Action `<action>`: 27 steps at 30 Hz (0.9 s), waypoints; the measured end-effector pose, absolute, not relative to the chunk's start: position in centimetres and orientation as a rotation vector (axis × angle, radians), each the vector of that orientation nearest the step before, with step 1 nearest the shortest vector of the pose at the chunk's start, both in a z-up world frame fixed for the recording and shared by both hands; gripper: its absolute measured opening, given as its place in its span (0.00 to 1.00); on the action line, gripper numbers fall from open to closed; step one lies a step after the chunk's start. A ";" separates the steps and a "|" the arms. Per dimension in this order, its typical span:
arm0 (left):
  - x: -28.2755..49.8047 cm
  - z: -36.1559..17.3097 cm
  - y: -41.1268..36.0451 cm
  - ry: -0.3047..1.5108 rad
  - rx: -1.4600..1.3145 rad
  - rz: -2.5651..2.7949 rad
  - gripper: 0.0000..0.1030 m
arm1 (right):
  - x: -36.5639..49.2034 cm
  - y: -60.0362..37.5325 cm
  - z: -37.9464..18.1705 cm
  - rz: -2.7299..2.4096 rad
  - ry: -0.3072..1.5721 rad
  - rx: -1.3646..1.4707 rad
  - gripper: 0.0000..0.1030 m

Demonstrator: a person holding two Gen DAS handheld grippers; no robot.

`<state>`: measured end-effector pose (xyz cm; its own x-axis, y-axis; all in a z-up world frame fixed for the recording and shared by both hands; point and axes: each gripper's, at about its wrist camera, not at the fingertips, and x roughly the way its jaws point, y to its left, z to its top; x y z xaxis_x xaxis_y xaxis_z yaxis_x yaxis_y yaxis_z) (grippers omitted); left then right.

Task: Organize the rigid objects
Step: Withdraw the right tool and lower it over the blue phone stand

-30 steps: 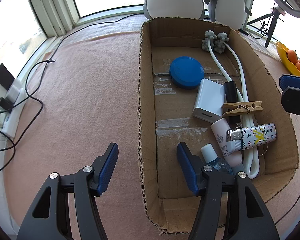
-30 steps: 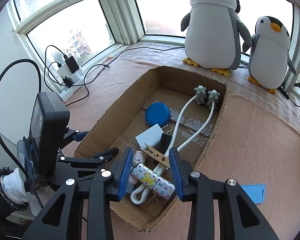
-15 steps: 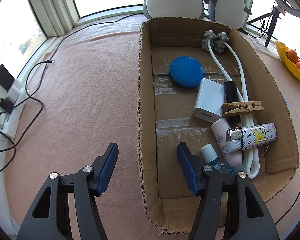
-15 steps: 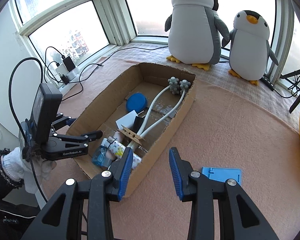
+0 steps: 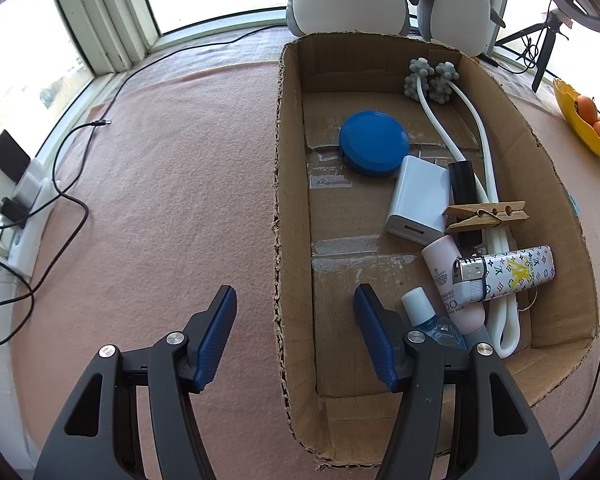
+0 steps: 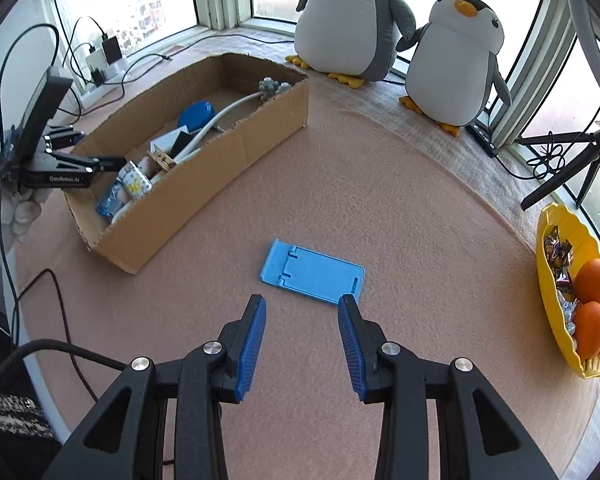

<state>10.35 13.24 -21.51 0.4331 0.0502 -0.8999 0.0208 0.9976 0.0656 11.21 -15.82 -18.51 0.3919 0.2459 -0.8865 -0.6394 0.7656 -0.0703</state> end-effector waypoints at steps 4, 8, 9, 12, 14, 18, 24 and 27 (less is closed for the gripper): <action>10.3 -21.5 13.3 1.126 0.067 0.022 0.59 | 11.3 -15.0 -20.1 0.583 1.039 -0.534 0.33; 10.3 -21.6 13.3 1.130 0.065 0.023 0.60 | 11.6 -13.7 -21.5 0.585 1.030 -0.597 0.33; 10.4 -21.6 13.3 1.131 0.064 0.024 0.59 | 11.7 -13.4 -21.8 0.594 1.031 -0.609 0.33; 10.5 -21.6 13.3 1.134 0.064 0.024 0.59 | 11.8 -12.6 -22.5 0.608 1.019 -0.672 0.33; 10.5 -21.6 13.2 1.135 0.063 0.025 0.59 | 12.0 -12.1 -22.8 0.604 1.006 -0.710 0.33; 10.5 -21.6 13.2 1.135 0.062 0.025 0.59 | 12.9 -11.6 -23.0 0.599 0.994 -0.720 0.33; 10.5 -21.6 13.2 1.138 0.062 0.024 0.59 | 15.1 -10.9 -22.9 0.601 1.006 -0.640 0.33; 10.5 -21.6 13.2 1.138 0.061 0.023 0.59 | 16.7 -10.9 -23.0 0.562 1.011 -0.630 0.33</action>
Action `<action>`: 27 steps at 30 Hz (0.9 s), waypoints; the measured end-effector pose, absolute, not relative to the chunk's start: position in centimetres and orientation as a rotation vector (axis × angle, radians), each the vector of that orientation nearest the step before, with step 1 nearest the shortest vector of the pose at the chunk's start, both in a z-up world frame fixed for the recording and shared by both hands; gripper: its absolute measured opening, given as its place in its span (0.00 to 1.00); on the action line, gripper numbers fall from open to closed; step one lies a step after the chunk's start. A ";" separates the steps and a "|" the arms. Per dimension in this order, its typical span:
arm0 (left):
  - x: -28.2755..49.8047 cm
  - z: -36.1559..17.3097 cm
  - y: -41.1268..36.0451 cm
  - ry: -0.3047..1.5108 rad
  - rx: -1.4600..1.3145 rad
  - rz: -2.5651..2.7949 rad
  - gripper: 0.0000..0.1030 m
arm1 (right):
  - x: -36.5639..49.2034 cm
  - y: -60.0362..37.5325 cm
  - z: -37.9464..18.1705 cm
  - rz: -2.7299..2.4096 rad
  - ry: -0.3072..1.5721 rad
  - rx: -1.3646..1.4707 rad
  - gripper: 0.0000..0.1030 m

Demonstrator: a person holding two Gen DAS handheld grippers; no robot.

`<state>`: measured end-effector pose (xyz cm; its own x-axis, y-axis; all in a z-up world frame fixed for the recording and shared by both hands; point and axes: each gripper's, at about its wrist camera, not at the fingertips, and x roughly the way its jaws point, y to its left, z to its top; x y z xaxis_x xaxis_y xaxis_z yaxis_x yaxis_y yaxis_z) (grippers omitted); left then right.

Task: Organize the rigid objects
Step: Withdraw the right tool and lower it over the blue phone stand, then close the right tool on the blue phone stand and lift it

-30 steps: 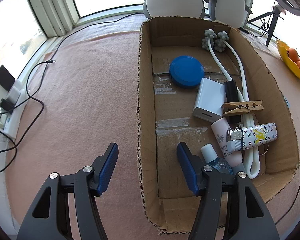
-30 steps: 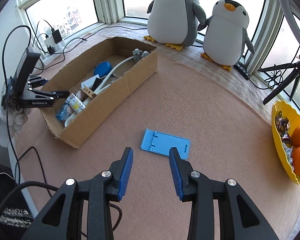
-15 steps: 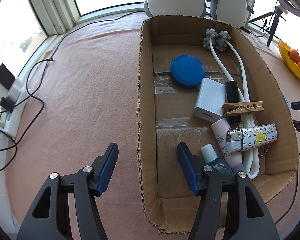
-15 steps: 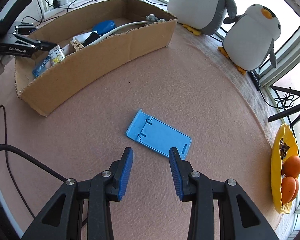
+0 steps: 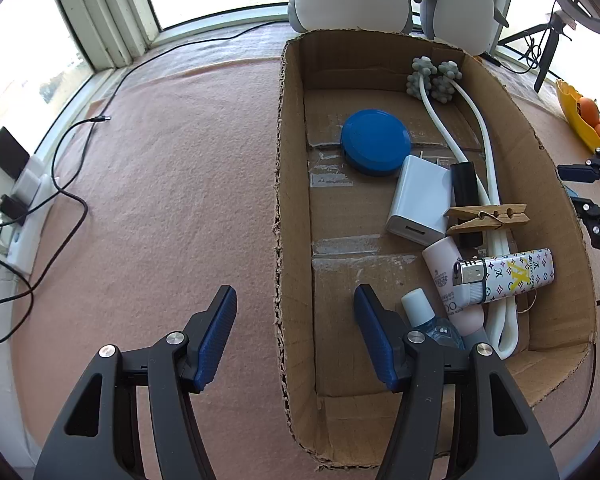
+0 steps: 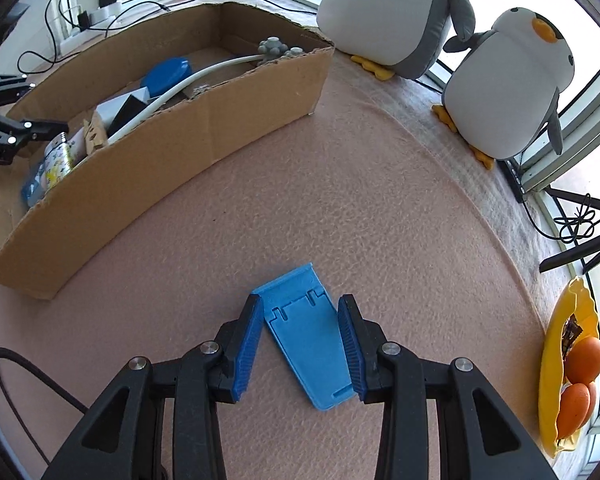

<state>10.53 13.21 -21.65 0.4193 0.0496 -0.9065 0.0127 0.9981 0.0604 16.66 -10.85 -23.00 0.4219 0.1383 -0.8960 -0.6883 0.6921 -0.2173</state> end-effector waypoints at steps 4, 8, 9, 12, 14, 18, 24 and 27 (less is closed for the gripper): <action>10.4 -21.7 13.3 1.136 0.055 0.023 0.59 | 18.6 -12.1 -23.0 0.498 1.044 -0.566 0.33; 10.3 -21.7 13.3 1.135 0.051 0.023 0.59 | 18.8 -14.3 -22.4 0.538 1.108 -0.372 0.36; 10.4 -21.7 13.3 1.135 0.052 0.023 0.59 | 18.7 -14.8 -22.3 0.545 1.121 -0.332 0.36; 10.4 -21.7 13.3 1.136 0.057 0.021 0.59 | 18.3 -15.7 -22.4 0.538 1.125 -0.287 0.37; 10.4 -21.7 13.3 1.136 0.059 0.022 0.59 | 18.3 -15.9 -22.6 0.541 1.135 -0.283 0.37; 10.5 -21.7 13.2 1.137 0.061 0.021 0.59 | 18.5 -15.6 -22.8 0.538 1.146 -0.334 0.38; 10.5 -21.7 13.2 1.137 0.058 0.024 0.59 | 19.1 -15.2 -23.1 0.559 1.182 -0.378 0.38; 10.5 -21.6 13.2 1.137 0.059 0.025 0.59 | 19.3 -15.0 -23.2 0.557 1.200 -0.383 0.36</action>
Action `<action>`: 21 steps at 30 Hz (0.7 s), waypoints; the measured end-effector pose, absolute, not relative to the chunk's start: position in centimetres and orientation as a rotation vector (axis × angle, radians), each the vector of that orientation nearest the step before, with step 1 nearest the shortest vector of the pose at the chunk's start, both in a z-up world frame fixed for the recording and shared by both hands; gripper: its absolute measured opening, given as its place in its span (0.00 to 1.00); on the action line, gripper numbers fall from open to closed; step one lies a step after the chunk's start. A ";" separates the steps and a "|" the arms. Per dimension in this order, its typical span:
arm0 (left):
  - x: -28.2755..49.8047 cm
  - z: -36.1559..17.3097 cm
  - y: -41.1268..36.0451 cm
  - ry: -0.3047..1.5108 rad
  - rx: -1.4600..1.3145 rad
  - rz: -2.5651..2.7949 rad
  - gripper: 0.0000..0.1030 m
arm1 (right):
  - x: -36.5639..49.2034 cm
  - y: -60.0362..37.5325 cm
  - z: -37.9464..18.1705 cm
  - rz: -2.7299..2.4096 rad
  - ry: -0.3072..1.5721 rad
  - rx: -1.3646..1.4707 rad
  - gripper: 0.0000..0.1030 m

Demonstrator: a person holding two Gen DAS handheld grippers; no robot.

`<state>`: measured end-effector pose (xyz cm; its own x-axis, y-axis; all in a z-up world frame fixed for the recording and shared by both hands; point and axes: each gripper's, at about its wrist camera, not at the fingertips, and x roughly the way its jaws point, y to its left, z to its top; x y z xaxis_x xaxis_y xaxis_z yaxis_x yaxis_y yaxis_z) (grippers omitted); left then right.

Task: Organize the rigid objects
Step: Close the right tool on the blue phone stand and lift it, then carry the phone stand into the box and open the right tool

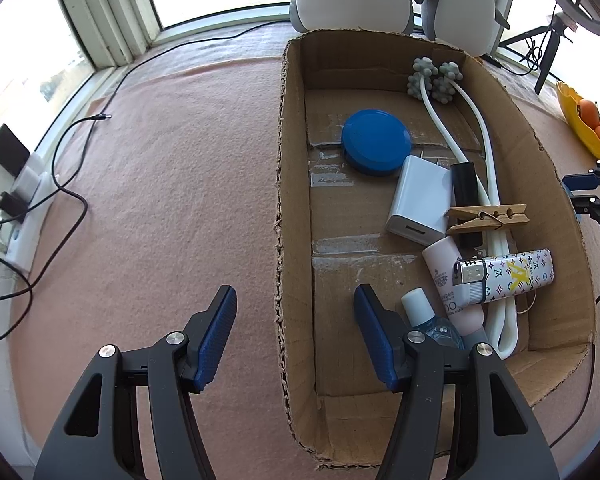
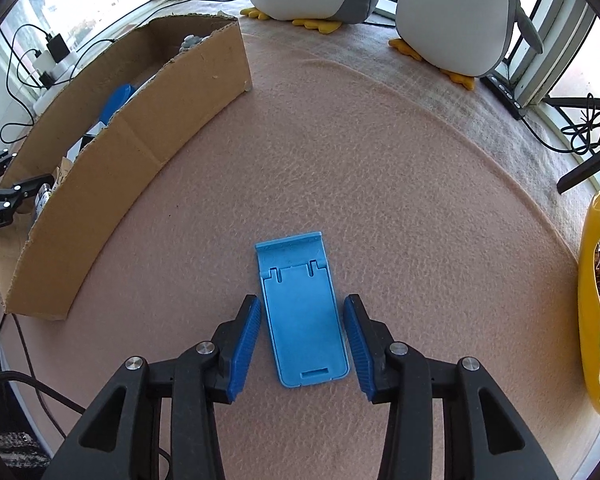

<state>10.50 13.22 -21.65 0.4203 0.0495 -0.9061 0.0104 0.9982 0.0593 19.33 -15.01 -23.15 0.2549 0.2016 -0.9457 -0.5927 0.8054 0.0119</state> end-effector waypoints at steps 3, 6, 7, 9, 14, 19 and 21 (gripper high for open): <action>10.5 -21.6 13.2 1.137 0.058 0.024 0.59 | 19.6 -14.9 -23.1 0.546 1.204 -0.380 0.34; 10.5 -21.6 13.2 1.137 0.059 0.024 0.59 | 19.5 -14.9 -23.1 0.533 1.200 -0.364 0.33; 10.5 -21.6 13.2 1.136 0.059 0.024 0.59 | 19.4 -15.0 -23.1 0.528 1.199 -0.355 0.33; 10.5 -21.6 13.2 1.137 0.058 0.024 0.59 | 19.0 -15.2 -23.1 0.517 1.193 -0.336 0.33; 10.5 -21.6 13.2 1.136 0.056 0.023 0.59 | 17.6 -16.0 -22.3 0.485 1.157 -0.254 0.33; 10.5 -21.5 13.2 1.132 0.058 0.023 0.59 | 16.7 -15.8 -20.1 0.468 1.108 -0.162 0.33; 10.4 -21.5 13.3 1.131 0.058 0.022 0.59 | 16.6 -15.1 -19.3 0.469 1.086 -0.135 0.33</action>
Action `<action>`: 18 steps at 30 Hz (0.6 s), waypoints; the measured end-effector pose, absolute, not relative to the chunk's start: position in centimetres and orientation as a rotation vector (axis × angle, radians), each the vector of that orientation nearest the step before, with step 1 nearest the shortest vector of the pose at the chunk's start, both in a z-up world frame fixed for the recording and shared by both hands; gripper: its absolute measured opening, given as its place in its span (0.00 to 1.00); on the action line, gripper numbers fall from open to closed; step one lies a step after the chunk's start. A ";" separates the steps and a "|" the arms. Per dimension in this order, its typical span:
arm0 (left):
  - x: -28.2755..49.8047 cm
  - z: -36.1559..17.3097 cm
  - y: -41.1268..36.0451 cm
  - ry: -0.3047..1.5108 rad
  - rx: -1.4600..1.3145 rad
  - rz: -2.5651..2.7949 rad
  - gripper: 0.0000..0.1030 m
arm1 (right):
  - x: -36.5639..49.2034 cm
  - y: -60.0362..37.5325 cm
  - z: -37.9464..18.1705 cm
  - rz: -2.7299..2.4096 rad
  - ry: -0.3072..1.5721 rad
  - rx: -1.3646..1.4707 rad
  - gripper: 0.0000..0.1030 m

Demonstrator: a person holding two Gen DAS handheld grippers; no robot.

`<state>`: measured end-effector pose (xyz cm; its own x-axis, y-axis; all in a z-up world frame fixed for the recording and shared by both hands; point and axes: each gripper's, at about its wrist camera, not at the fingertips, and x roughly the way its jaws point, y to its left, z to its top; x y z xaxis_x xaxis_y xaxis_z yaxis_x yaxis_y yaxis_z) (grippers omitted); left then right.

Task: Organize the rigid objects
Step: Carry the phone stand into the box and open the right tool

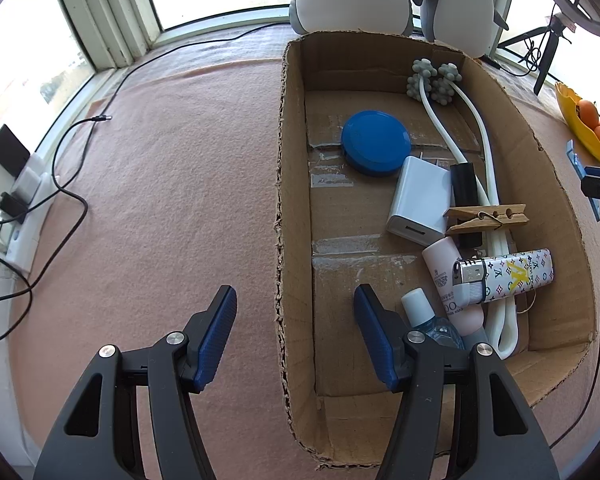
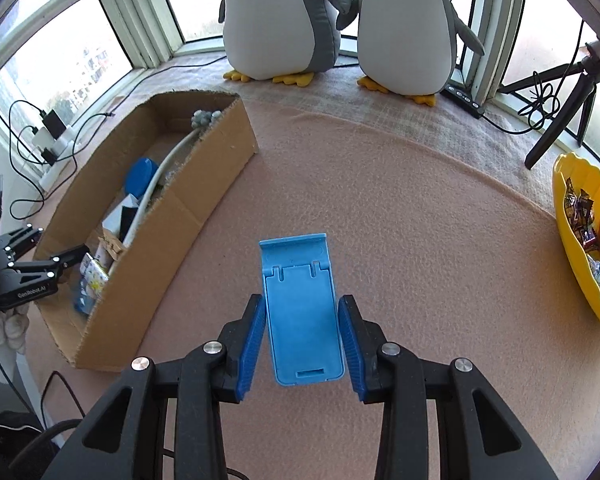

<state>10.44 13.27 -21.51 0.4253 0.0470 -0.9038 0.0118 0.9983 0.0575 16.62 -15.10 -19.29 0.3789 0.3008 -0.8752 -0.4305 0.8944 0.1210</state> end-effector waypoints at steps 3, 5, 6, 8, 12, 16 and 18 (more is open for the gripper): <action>10.4 -21.5 13.3 1.130 0.061 0.020 0.59 | 16.1 -13.4 -17.8 0.495 1.042 -0.117 0.33; 10.4 -21.5 13.3 1.129 0.061 0.020 0.59 | 15.9 -11.9 -16.8 0.523 1.022 -0.114 0.33; 10.4 -21.5 13.2 1.128 0.061 0.019 0.59 | 15.5 -11.0 -16.3 0.530 1.008 -0.128 0.33; 10.4 -21.5 13.2 1.127 0.060 0.019 0.59 | 15.0 -9.2 -15.3 0.557 0.981 -0.137 0.33; 10.4 -21.5 13.2 1.125 0.056 0.017 0.59 | 14.4 -6.0 -14.2 0.619 0.960 -0.139 0.33; 10.3 -21.5 13.2 1.124 0.053 0.016 0.59 | 14.2 -3.2 -14.5 0.654 0.973 -0.147 0.33; 10.3 -21.6 13.3 1.122 0.051 0.015 0.59 | 14.0 -2.0 -15.0 0.669 0.981 -0.162 0.33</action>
<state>10.32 13.28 -21.56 0.4336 0.0377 -0.9003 0.0136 0.9987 0.0483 13.98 -2.05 -15.00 0.3759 0.4492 -0.8105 -0.5903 0.7903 0.1642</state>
